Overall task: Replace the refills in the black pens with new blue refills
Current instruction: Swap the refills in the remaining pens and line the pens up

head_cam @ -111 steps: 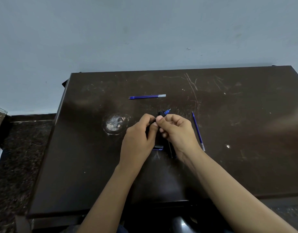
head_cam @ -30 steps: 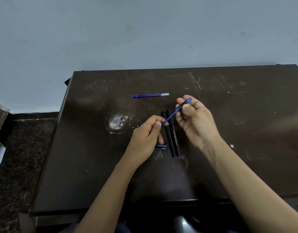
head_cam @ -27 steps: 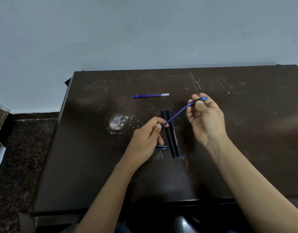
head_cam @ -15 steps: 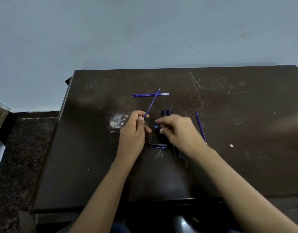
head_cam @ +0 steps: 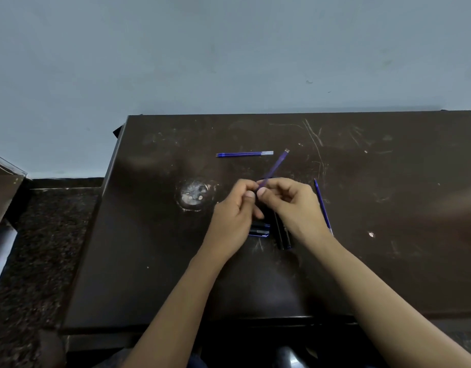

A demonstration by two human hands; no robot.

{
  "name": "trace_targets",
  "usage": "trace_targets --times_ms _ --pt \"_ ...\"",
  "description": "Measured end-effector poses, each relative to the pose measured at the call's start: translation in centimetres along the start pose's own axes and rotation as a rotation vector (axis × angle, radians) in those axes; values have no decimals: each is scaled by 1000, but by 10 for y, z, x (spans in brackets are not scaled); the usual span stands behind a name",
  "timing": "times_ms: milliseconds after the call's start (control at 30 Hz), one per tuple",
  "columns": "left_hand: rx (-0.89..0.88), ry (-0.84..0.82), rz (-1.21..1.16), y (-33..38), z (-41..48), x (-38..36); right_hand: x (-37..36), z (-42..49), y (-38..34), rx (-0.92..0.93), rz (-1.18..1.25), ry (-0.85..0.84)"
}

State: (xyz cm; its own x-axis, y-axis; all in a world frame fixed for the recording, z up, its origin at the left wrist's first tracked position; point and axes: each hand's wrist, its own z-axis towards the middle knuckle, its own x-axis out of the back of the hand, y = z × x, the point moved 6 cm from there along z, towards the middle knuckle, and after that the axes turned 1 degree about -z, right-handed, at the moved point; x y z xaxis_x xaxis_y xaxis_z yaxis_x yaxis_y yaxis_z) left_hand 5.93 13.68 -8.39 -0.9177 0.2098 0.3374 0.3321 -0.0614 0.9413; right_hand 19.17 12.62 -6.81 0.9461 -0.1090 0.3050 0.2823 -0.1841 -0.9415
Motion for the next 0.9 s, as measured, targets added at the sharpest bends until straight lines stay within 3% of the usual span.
trace_targets --times_ms 133,233,300,367,433,567,767,900 --pt "5 -161 29 4 -4 -14 3 1 0 -122 378 63" --pt "26 -132 37 3 -4 -11 29 12 -6 -125 562 176" --pt "50 -84 22 3 -4 -8 56 24 -10 -82 560 256" --pt "72 -19 12 4 -3 -5 76 39 -19 5 292 277" --pt "84 50 4 3 -2 0 74 56 -29 95 -139 235" --pt "102 119 -15 0 -1 5 27 82 -38 244 -638 -15" --pt "114 157 7 -3 1 9 -23 102 -21 274 -908 -208" --pt "113 134 17 -3 1 8 -33 106 -20 359 -972 -213"
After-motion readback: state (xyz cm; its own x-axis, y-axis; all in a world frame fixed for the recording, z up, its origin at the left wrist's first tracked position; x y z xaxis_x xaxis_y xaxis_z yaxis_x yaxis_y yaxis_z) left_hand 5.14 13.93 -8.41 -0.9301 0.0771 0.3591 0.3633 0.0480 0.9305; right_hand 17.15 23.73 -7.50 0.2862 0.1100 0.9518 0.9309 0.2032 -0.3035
